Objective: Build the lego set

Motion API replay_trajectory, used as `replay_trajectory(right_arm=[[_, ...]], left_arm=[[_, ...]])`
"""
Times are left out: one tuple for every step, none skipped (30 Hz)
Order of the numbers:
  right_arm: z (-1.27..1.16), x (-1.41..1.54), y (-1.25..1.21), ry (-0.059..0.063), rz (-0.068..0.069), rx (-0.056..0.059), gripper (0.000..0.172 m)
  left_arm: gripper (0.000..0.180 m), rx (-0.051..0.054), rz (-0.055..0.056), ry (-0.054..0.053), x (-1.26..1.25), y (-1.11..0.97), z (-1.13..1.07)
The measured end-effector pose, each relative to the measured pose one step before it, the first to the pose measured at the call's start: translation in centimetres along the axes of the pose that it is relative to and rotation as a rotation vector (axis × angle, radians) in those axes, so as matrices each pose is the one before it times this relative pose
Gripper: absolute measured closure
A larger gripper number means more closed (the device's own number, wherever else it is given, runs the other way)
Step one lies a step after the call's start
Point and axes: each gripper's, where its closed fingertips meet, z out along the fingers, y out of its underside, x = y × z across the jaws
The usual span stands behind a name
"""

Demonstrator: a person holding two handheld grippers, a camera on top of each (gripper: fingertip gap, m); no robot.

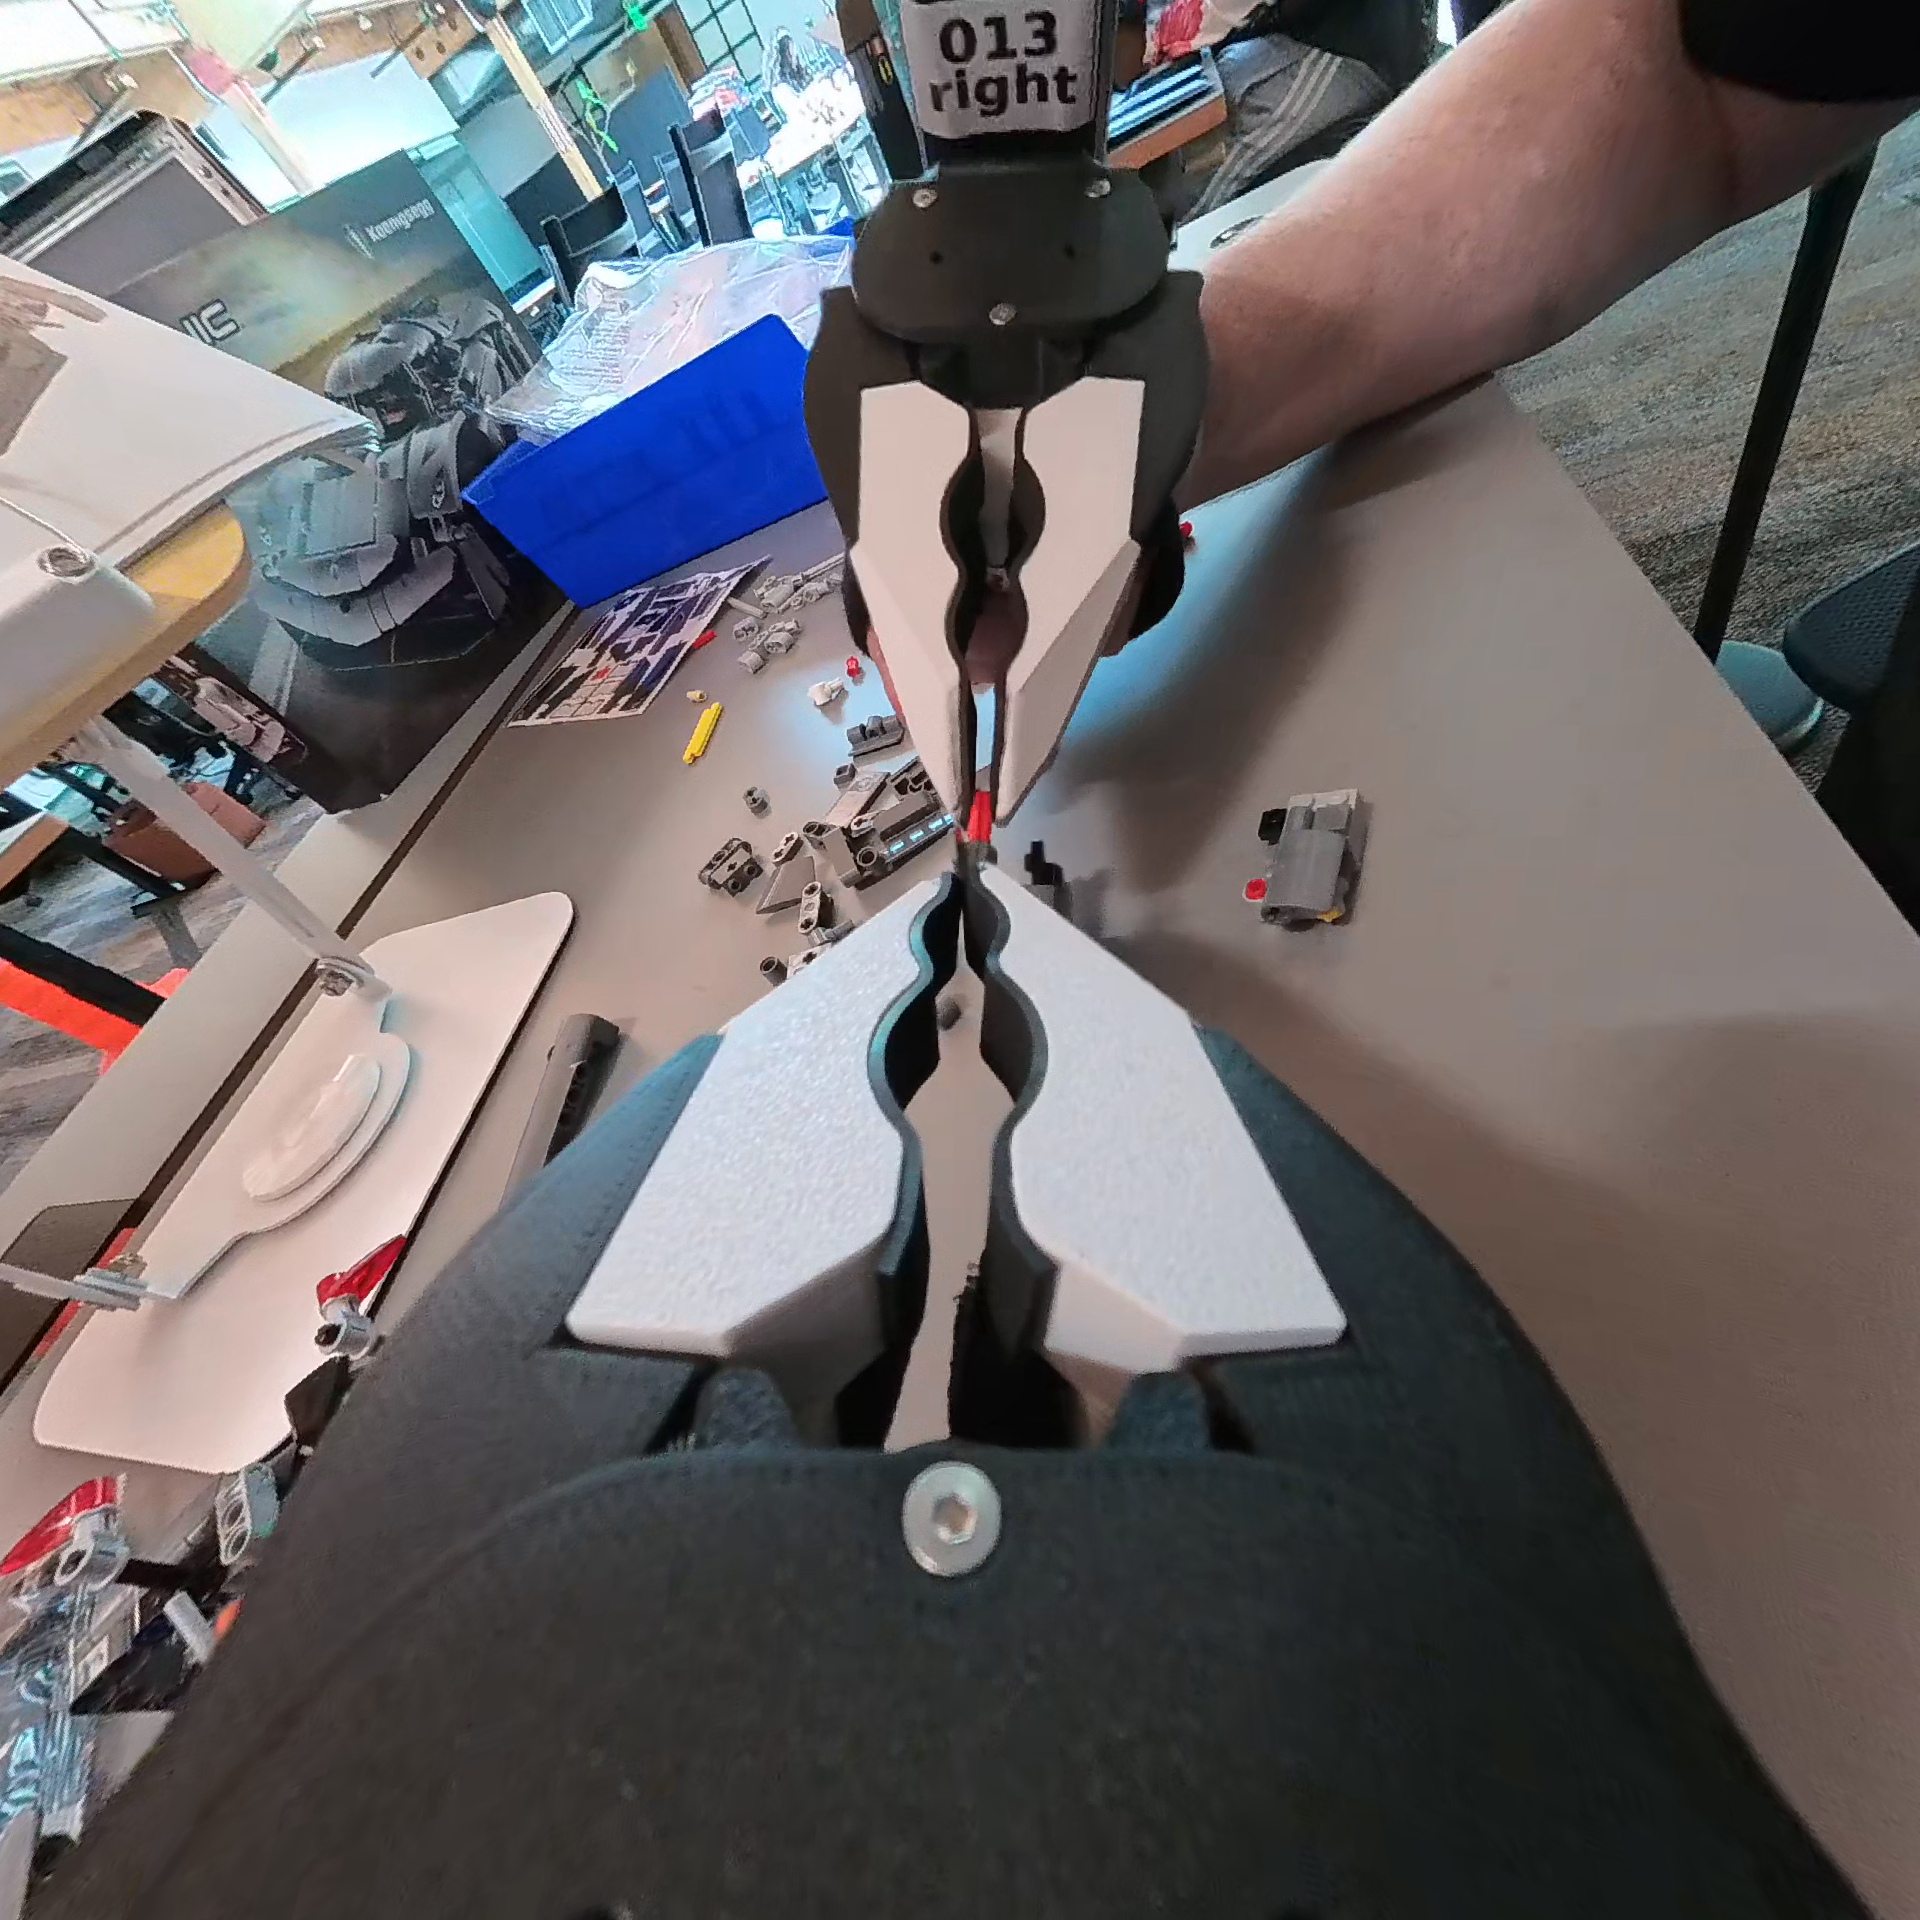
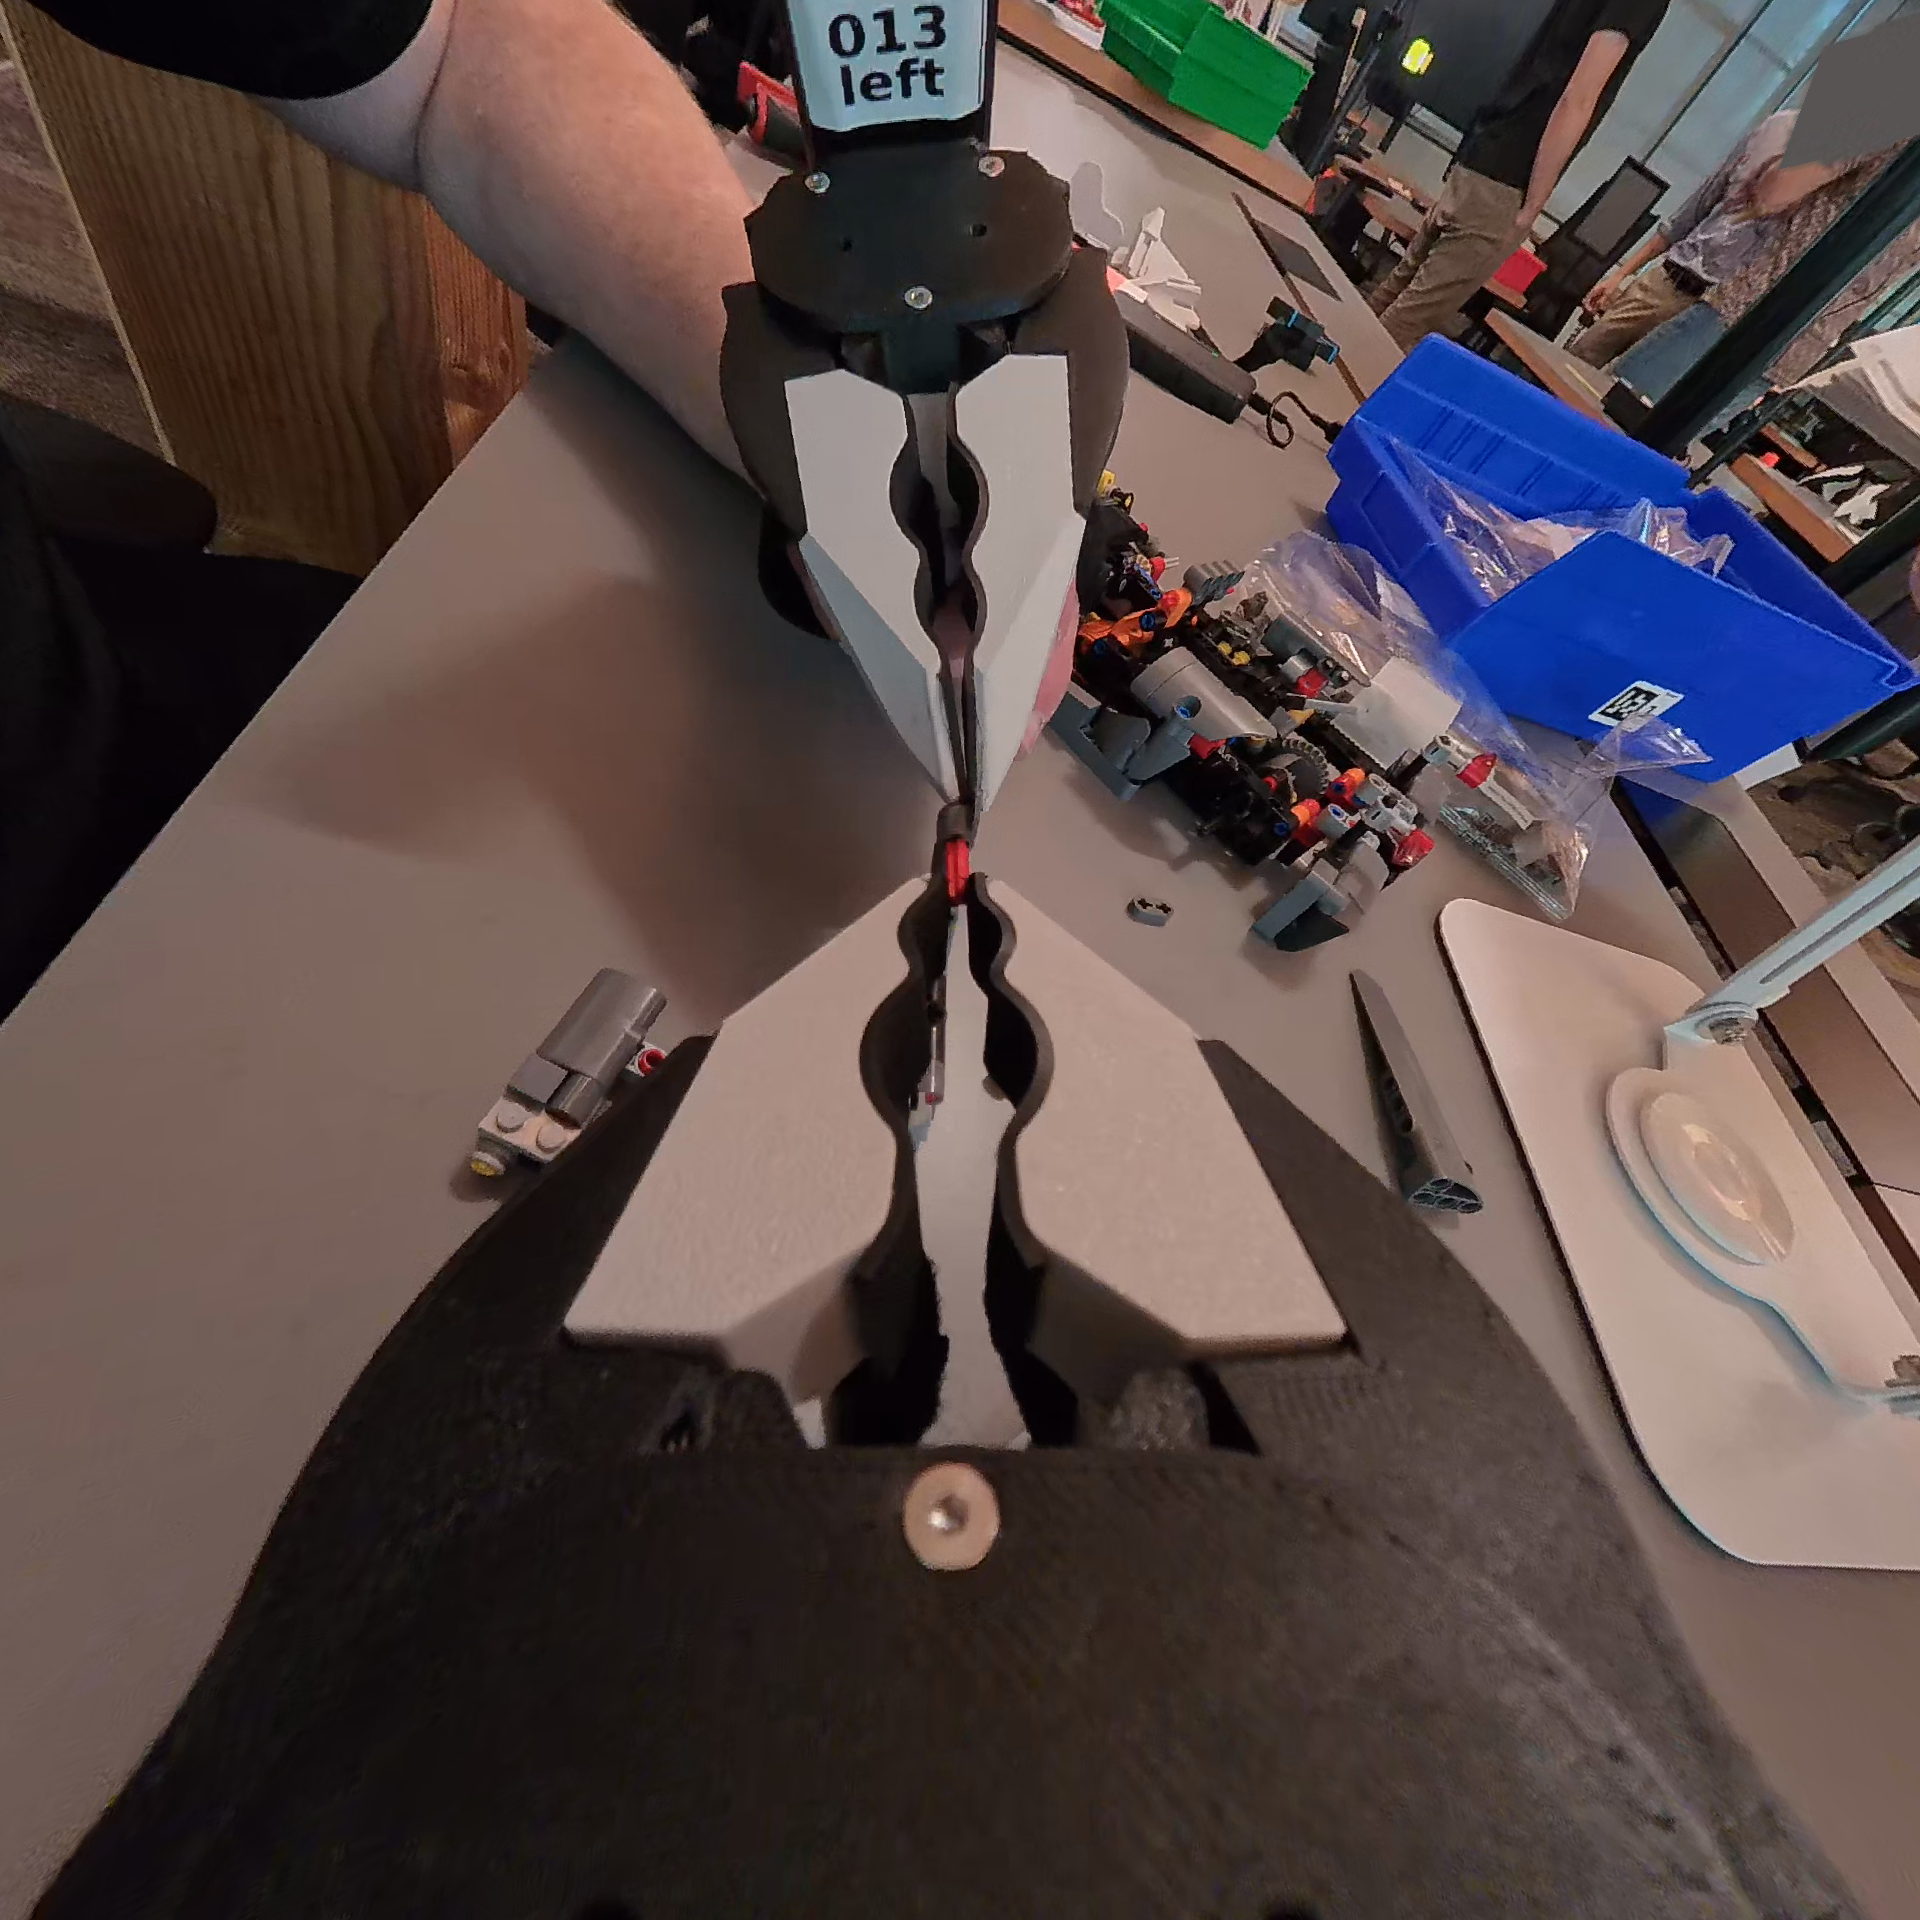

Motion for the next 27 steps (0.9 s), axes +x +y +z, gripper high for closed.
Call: replay_trajectory(right_arm=[[0.051,-0.004,0.089,-0.0001,-0.0005,-0.0028,0.171],[0.034,-0.026,0.032,-0.0014,0.0020,0.0003,0.171],[0.035,-0.033,-0.014,-0.0018,0.0043,0.0029,0.171],[0.022,-0.023,-0.023,-0.0014,0.0034,0.0020,0.171],[0.025,-0.004,0.018,-0.0007,0.0022,-0.0007,0.171],[0.019,0.001,-0.004,-0.0017,0.0067,0.0012,0.171],[0.010,0.002,-0.028,-0.0044,0.0148,0.0047,0.171],[0.016,-0.005,-0.008,-0.0025,0.0103,0.0035,0.171],[0.036,-0.020,0.047,0.0007,-0.0005,-0.0024,0.171],[0.071,-0.044,0.048,0.0005,-0.0020,-0.0038,0.171],[0.060,-0.019,0.039,-0.0001,0.0035,-0.0013,0.171],[0.063,-0.035,0.038,-0.0019,0.0041,0.0001,0.171],[0.059,-0.044,0.055,-0.0020,0.0011,-0.0012,0.171],[0.049,-0.002,0.044,0.0000,-0.0001,-0.0017,0.171],[0.032,0.005,0.015,0.0003,-0.0001,-0.0005,0.171],[0.031,0.003,0.021,-0.0007,0.0008,-0.0004,0.172],[0.033,0.020,0.030,0.0007,0.0002,-0.0015,0.172],[0.037,0.034,0.034,0.0023,-0.0011,-0.0025,0.172],[0.022,0.018,0.048,0.0014,-0.0016,-0.0025,0.172],[0.028,0.018,0.041,0.0007,-0.0005,-0.0014,0.172],[0.006,0.031,0.008,0.0010,0.0006,-0.0003,0.172],[0.000,0.052,0.006,0.0018,0.0002,0.0003,0.172],[0.010,0.033,-0.001,0.0010,0.0003,0.0003,0.172],[0.011,0.018,-0.033,0.0000,0.0013,0.0014,0.172],[0.008,0.008,0.001,-0.0004,-0.0004,-0.0001,0.172],[0.027,-0.011,0.038,-0.0003,-0.0010,-0.0018,0.172],[0.033,-0.013,0.026,-0.0008,-0.0009,-0.0017,0.172]], left_arm=[[0.180,-0.0008,-0.0016,0.0002,-0.007,0.029,0.009],[0.180,-0.0020,0.0043,-0.0002,0.024,0.064,0.008],[0.180,-0.0006,0.0006,0.0011,0.019,0.025,0.001],[0.180,0.0026,-0.0038,0.0012,-0.007,-0.021,-0.027],[0.180,-0.0011,-0.0013,0.0003,0.000,0.029,0.003],[0.180,-0.0019,0.0044,-0.0018,0.003,0.038,0.008],[0.180,0.0001,0.0030,0.0006,0.035,0.013,-0.007],[0.180,0.0004,-0.0024,0.0023,0.018,0.008,-0.027],[0.180,-0.0016,-0.0019,0.0027,0.020,0.039,-0.017],[0.180,-0.0019,0.0048,0.0015,0.042,0.045,-0.009],[0.180,-0.0030,0.0054,-0.0007,0.034,0.065,-0.035],[0.180,-0.0032,0.0026,0.0029,0.058,0.066,-0.035],[0.180,-0.0040,0.0025,0.0030,0.058,0.084,-0.024],[0.180,-0.0046,0.0040,-0.0007,0.022,0.074,-0.010],[0.180,-0.0020,0.0014,-0.0008,0.013,0.037,-0.020],[0.180,-0.0013,-0.0004,0.0044,0.053,0.025,-0.014],[0.180,-0.0017,-0.0001,0.0044,0.064,0.037,-0.018],[0.180,-0.0029,0.0019,0.0010,0.032,0.043,-0.005],[0.180,-0.0062,0.0035,-0.0009,0.028,0.090,0.021],[0.180,-0.0047,0.0038,-0.0006,0.037,0.066,0.027],[0.180,-0.0018,0.0015,-0.0031,-0.016,0.031,0.015],[0.180,-0.0010,-0.0007,-0.0038,-0.052,0.008,0.014],[0.180,-0.0032,0.0005,0.0012,0.032,0.044,0.018],[0.180,-0.0093,0.0049,0.0031,0.086,0.128,0.052],[0.180,-0.0079,0.0092,-0.0044,0.008,0.112,0.060],[0.180,-0.0061,0.0080,-0.0017,0.053,0.089,0.039],[0.180,-0.0065,0.0052,0.0017,0.068,0.092,0.050]])
